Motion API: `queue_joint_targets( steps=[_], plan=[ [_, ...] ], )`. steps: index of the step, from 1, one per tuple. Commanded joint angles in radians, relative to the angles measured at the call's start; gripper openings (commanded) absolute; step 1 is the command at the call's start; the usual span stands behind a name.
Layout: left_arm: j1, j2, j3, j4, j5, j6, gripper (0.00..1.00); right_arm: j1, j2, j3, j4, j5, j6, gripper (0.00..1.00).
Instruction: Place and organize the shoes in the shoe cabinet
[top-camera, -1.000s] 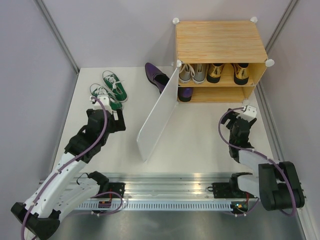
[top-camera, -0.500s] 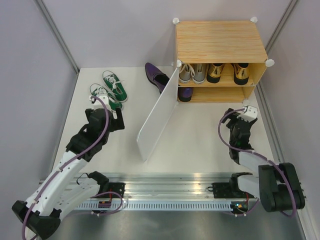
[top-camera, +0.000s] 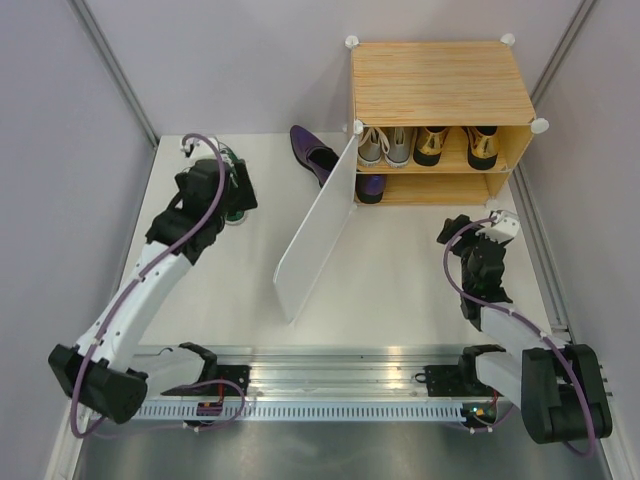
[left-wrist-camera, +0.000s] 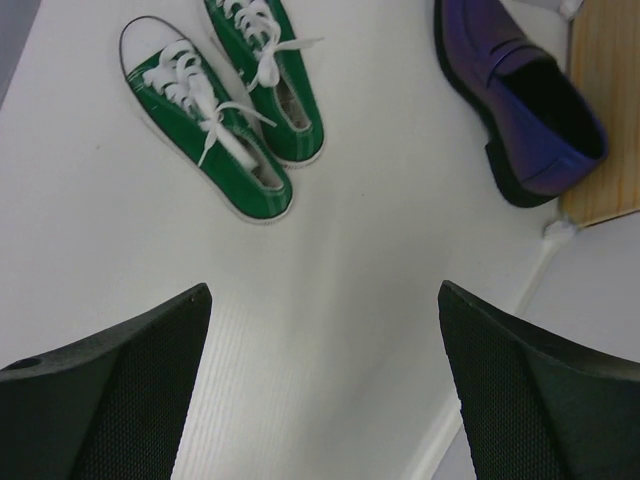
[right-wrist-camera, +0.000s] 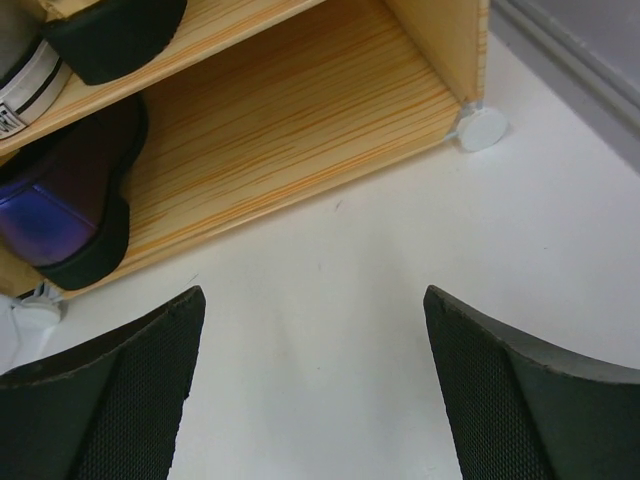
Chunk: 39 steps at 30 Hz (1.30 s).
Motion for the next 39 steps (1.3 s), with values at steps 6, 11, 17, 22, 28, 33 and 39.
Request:
queue_joint_targets(
  steps=[6, 11, 17, 22, 28, 33, 39],
  plan=[
    [0.114, 0.337, 0.251, 0.18, 0.323, -0.108, 0.96, -0.003, -0.013, 0.072, -0.067, -0.18, 0.161, 0.93],
    [0.128, 0.586, 0.391, 0.199, 0.419, -0.116, 0.96, -0.001, -0.07, 0.134, -0.24, -0.174, 0.131, 0.93],
    [0.128, 0.803, 0.551, 0.214, 0.518, -0.151, 0.94, -0.003, -0.162, 0.227, -0.403, -0.164, 0.065, 0.94],
    [0.13, 0.96, 0.679, 0.241, 0.577, -0.216, 0.93, -0.001, -0.17, 0.266, -0.458, -0.211, 0.045, 0.95],
    [0.126, 1.079, 0.767, 0.307, 0.645, -0.314, 0.88, -0.001, -0.127, 0.281, -0.471, -0.225, 0.04, 0.95],
    [0.12, 1.194, 0.877, 0.309, 0.651, -0.366, 0.84, -0.001, -0.105, 0.298, -0.469, -0.237, 0.032, 0.95],
    [0.103, 1.314, 0.948, 0.309, 0.621, -0.403, 0.74, -0.003, -0.09, 0.306, -0.468, -0.265, 0.022, 0.95]
  ],
)
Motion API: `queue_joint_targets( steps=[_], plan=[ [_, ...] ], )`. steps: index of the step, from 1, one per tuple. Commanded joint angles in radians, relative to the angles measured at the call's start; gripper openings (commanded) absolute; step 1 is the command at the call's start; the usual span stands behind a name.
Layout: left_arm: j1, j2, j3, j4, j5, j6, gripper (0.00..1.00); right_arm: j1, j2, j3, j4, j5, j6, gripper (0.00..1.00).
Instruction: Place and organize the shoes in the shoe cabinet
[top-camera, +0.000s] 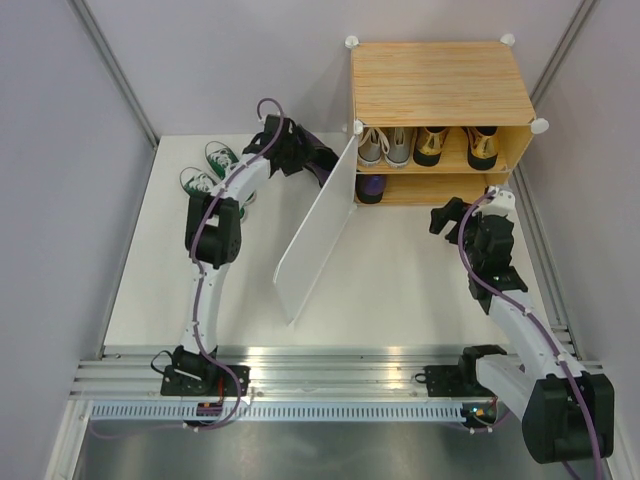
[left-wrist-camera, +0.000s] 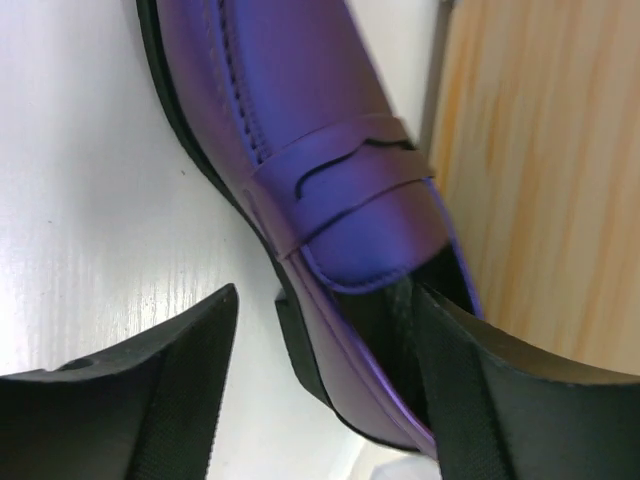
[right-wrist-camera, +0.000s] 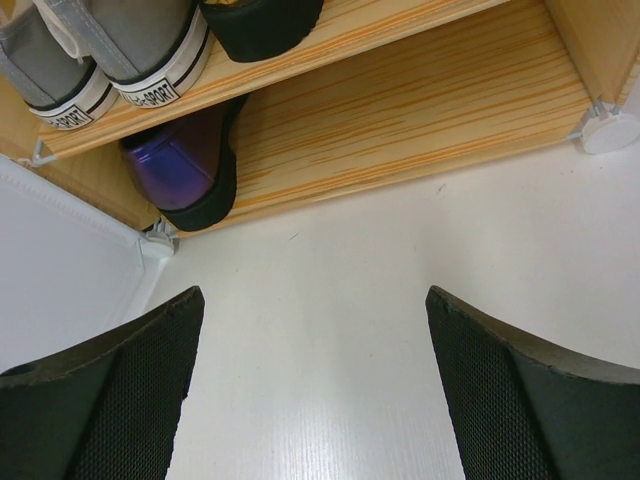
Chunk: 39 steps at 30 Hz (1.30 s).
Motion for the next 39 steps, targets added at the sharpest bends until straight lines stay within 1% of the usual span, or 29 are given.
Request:
queue_joint_targets(
  steps=[1, 5, 9, 12, 13, 15, 16, 17, 22, 23, 28, 29, 35, 36, 37, 39],
  plan=[
    [-0.014, 0.049, 0.048, 0.024, -0.006, -0.067, 0.72, -0.003, 0.018, 0.04, 0.021, -0.035, -0.017, 0.95],
    [-0.017, 0.116, 0.084, 0.028, -0.004, -0.073, 0.67, -0.003, 0.036, 0.031, 0.036, -0.049, -0.011, 0.95],
    [-0.015, 0.126, 0.08, 0.025, 0.011, -0.051, 0.51, -0.003, 0.038, 0.026, 0.041, -0.083, -0.009, 0.95],
    [-0.015, 0.106, 0.043, 0.022, 0.002, -0.034, 0.33, -0.001, 0.036, 0.019, 0.051, -0.089, -0.002, 0.94],
    [-0.015, 0.087, 0.033, 0.024, 0.001, -0.029, 0.25, -0.001, 0.036, 0.014, 0.055, -0.092, 0.0, 0.95],
    [-0.015, 0.071, 0.002, 0.024, -0.006, -0.015, 0.16, -0.001, 0.035, 0.011, 0.059, -0.104, 0.006, 0.95],
    [-0.014, 0.052, -0.009, 0.022, -0.009, -0.011, 0.03, -0.003, 0.03, 0.008, 0.058, -0.107, 0.009, 0.94],
    [-0.014, 0.041, -0.03, 0.018, -0.01, -0.003, 0.02, -0.001, 0.027, 0.006, 0.058, -0.113, 0.009, 0.95],
    [-0.003, -0.06, -0.139, 0.011, -0.036, 0.014, 0.02, -0.003, -0.002, -0.001, 0.058, -0.13, 0.015, 0.94],
    [-0.001, -0.112, -0.186, 0.013, -0.045, 0.019, 0.02, -0.001, -0.011, -0.001, 0.058, -0.139, 0.021, 0.94],
    [0.012, -0.277, -0.325, 0.005, -0.098, 0.06, 0.02, -0.001, -0.043, 0.003, 0.041, -0.187, 0.035, 0.94],
    [0.014, -0.34, -0.378, 0.004, -0.107, 0.065, 0.02, -0.003, -0.051, 0.0, 0.035, -0.19, 0.04, 0.94],
    [0.017, -0.523, -0.588, -0.004, -0.134, 0.081, 0.02, -0.003, -0.112, -0.006, 0.001, -0.205, 0.046, 0.93],
    [0.017, -0.544, -0.61, -0.007, -0.165, 0.081, 0.02, -0.001, -0.12, -0.004, -0.007, -0.209, 0.054, 0.93],
    [0.015, -0.592, -0.632, -0.009, -0.17, 0.08, 0.02, -0.001, -0.134, -0.006, -0.008, -0.215, 0.058, 0.93],
    [0.017, -0.638, -0.69, -0.012, -0.177, 0.078, 0.02, -0.001, -0.149, -0.009, -0.019, -0.228, 0.066, 0.93]
  ],
)
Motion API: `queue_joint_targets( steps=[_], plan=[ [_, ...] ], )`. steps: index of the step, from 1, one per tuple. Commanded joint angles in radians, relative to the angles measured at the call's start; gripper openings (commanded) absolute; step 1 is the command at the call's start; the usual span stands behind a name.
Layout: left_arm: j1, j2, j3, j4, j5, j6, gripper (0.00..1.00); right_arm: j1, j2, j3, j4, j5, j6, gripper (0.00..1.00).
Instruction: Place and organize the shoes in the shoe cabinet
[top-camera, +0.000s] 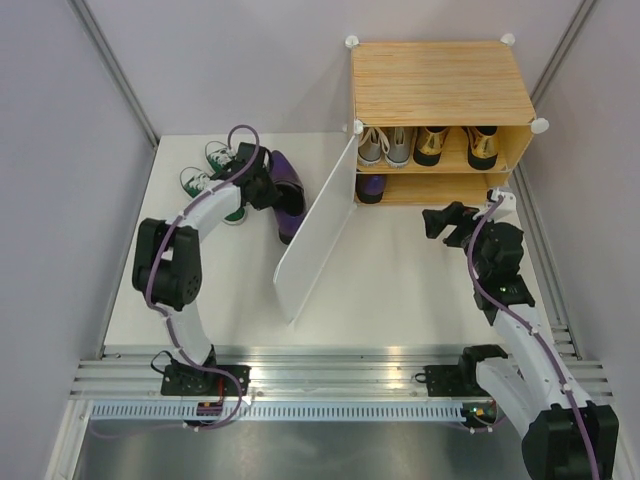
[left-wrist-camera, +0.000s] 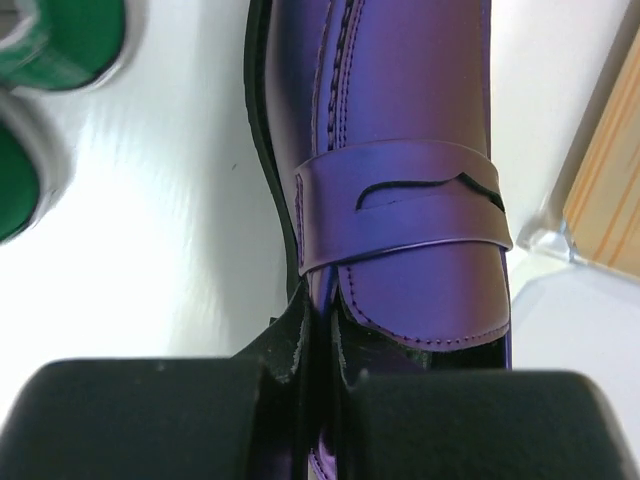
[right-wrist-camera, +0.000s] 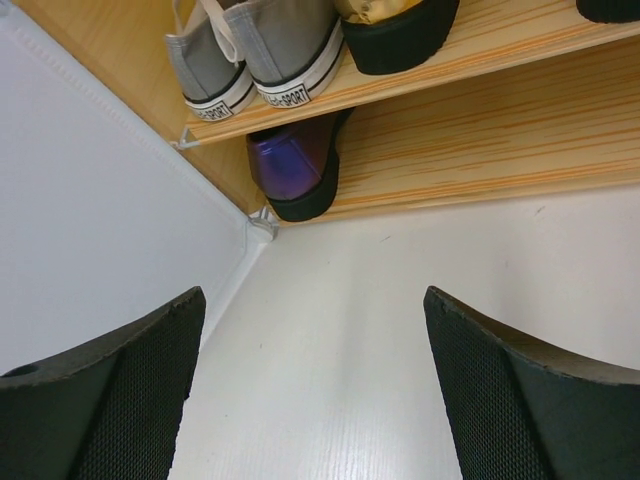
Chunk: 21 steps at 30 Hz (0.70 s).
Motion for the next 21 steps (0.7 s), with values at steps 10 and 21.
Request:
queue_joint_targets(
  steps=[10, 21],
  plan=[
    [0.001, -0.467, -0.048, -0.087, -0.178, 0.07, 0.02, -0.001, -0.128, 0.012, -0.051, -0.102, 0.044, 0.92],
    [-0.002, -0.826, 0.208, -0.202, -0.025, 0.116, 0.02, -0.001, -0.266, 0.177, -0.253, 0.011, 0.09, 0.93]
  ],
)
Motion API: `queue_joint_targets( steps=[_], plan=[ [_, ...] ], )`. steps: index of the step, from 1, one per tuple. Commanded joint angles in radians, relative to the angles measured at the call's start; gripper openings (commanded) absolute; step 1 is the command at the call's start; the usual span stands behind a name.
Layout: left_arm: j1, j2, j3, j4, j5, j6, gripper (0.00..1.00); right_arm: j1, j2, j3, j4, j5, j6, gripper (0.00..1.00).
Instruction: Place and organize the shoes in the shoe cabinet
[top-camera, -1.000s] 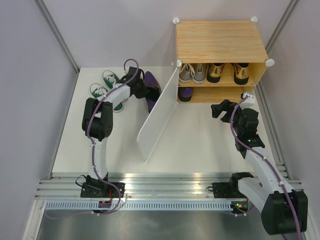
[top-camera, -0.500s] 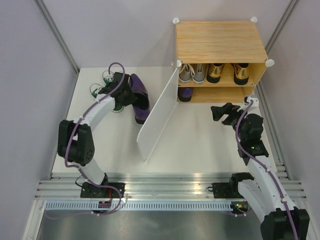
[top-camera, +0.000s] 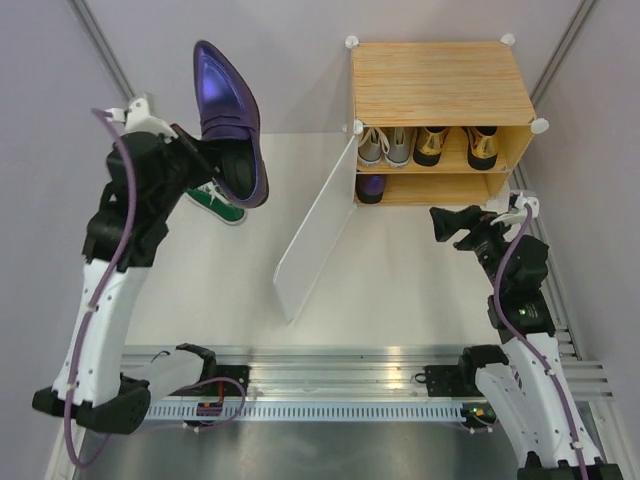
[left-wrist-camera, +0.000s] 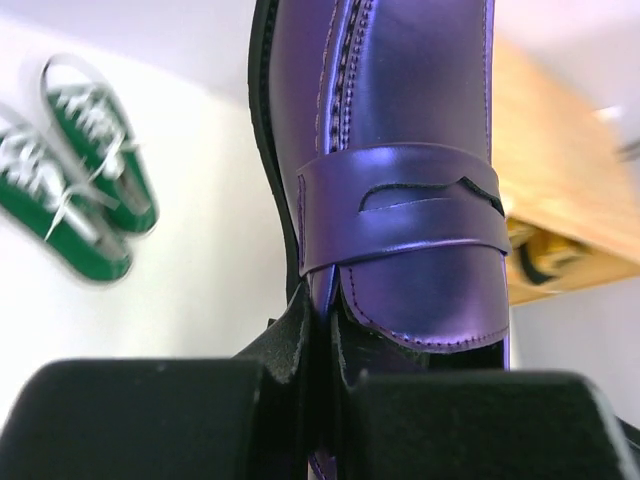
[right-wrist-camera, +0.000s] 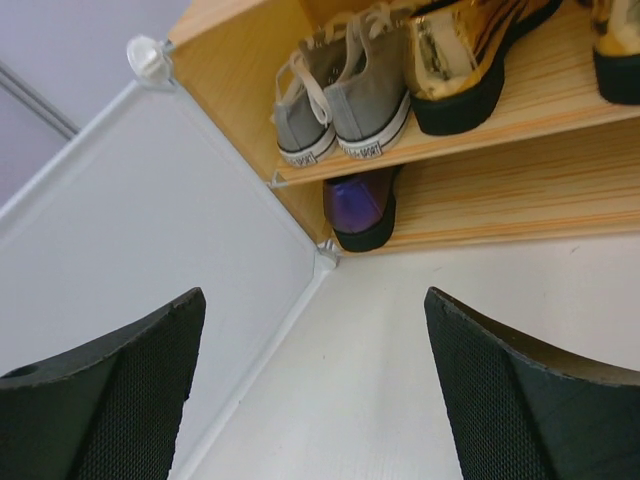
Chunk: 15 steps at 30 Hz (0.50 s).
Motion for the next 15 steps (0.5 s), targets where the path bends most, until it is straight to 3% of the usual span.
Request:
queue_joint_targets(
  steps=[1, 6, 11, 13, 14, 15],
  plan=[
    [-0.002, -0.098, 0.098, 0.04, 0.104, 0.041, 0.02, -0.001, -0.062, 0.114, -0.097, 0.103, 0.041, 0.94],
    [-0.013, -0.14, 0.105, 0.031, 0.314, -0.015, 0.02, -0.001, -0.141, 0.236, -0.202, 0.266, 0.079, 0.96],
    [-0.113, -0.148, 0.148, 0.04, 0.396, -0.057, 0.02, -0.001, -0.168, 0.374, -0.291, 0.39, 0.066, 0.96],
    [-0.243, -0.131, 0.184, 0.042, 0.345, -0.046, 0.02, -0.001, -0.17, 0.43, -0.311, 0.433, 0.053, 0.97],
    [-0.307, -0.097, 0.194, 0.042, 0.254, -0.034, 0.02, -0.003, -0.17, 0.443, -0.328, 0.444, 0.047, 0.97],
    [-0.454, -0.076, 0.203, 0.04, 0.197, -0.017, 0.02, -0.001, -0.176, 0.465, -0.334, 0.453, 0.046, 0.97]
  ],
)
